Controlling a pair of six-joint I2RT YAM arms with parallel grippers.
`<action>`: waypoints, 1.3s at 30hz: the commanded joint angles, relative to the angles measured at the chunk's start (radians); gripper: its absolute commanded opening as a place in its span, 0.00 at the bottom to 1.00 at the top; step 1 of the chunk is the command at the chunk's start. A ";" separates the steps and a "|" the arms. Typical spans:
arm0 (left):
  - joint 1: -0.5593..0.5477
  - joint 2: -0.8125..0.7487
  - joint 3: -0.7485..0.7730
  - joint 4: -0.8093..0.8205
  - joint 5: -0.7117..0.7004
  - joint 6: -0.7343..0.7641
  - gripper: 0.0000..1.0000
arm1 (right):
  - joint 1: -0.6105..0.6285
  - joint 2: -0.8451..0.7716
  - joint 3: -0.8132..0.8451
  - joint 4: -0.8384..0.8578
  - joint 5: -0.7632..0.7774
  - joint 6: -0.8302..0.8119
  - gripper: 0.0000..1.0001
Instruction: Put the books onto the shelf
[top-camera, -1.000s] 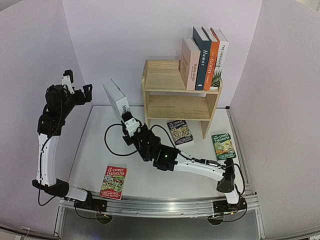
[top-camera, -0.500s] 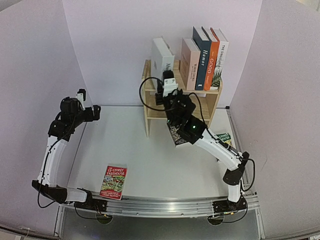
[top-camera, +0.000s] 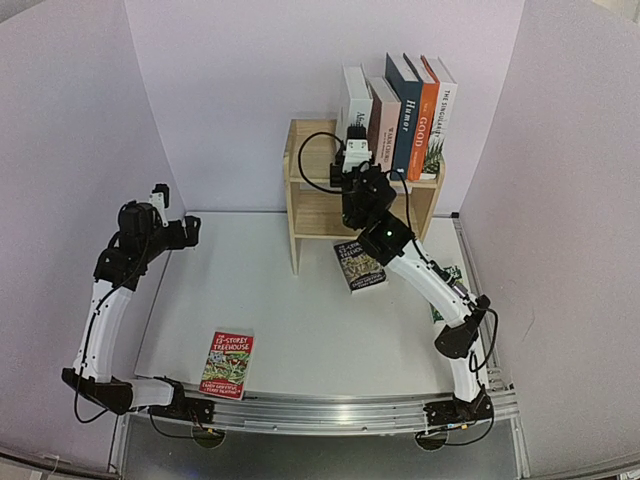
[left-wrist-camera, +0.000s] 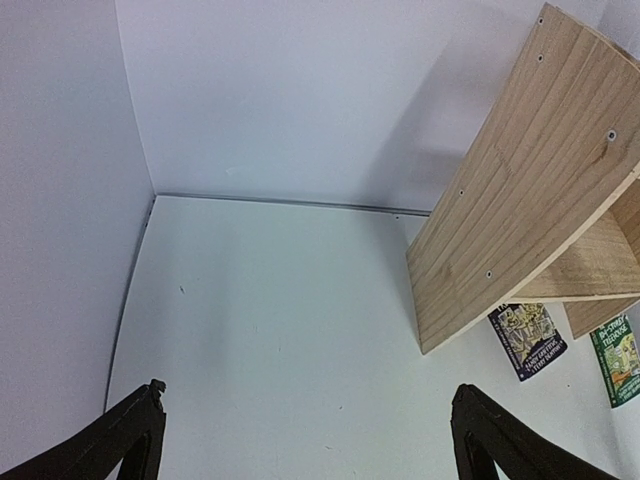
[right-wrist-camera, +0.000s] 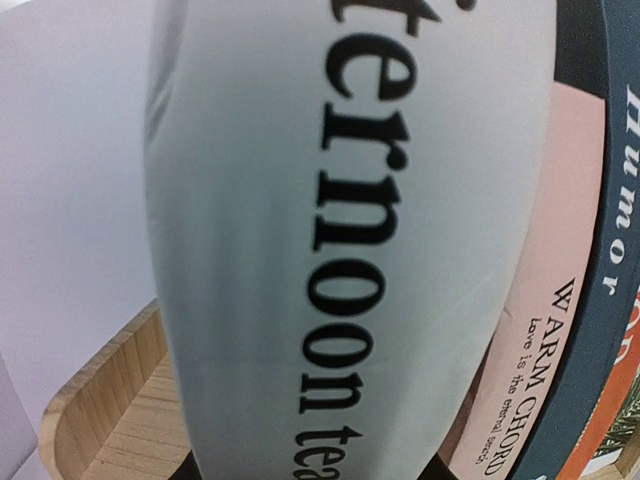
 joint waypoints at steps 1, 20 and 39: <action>0.000 -0.030 -0.016 0.030 0.005 -0.018 1.00 | -0.033 -0.010 -0.035 0.058 0.051 0.010 0.16; -0.001 -0.043 -0.058 0.034 0.047 -0.044 1.00 | -0.062 0.004 -0.051 0.060 0.073 0.006 0.46; 0.000 -0.042 -0.076 0.027 0.086 -0.050 1.00 | -0.015 -0.074 -0.193 0.255 0.132 -0.073 0.59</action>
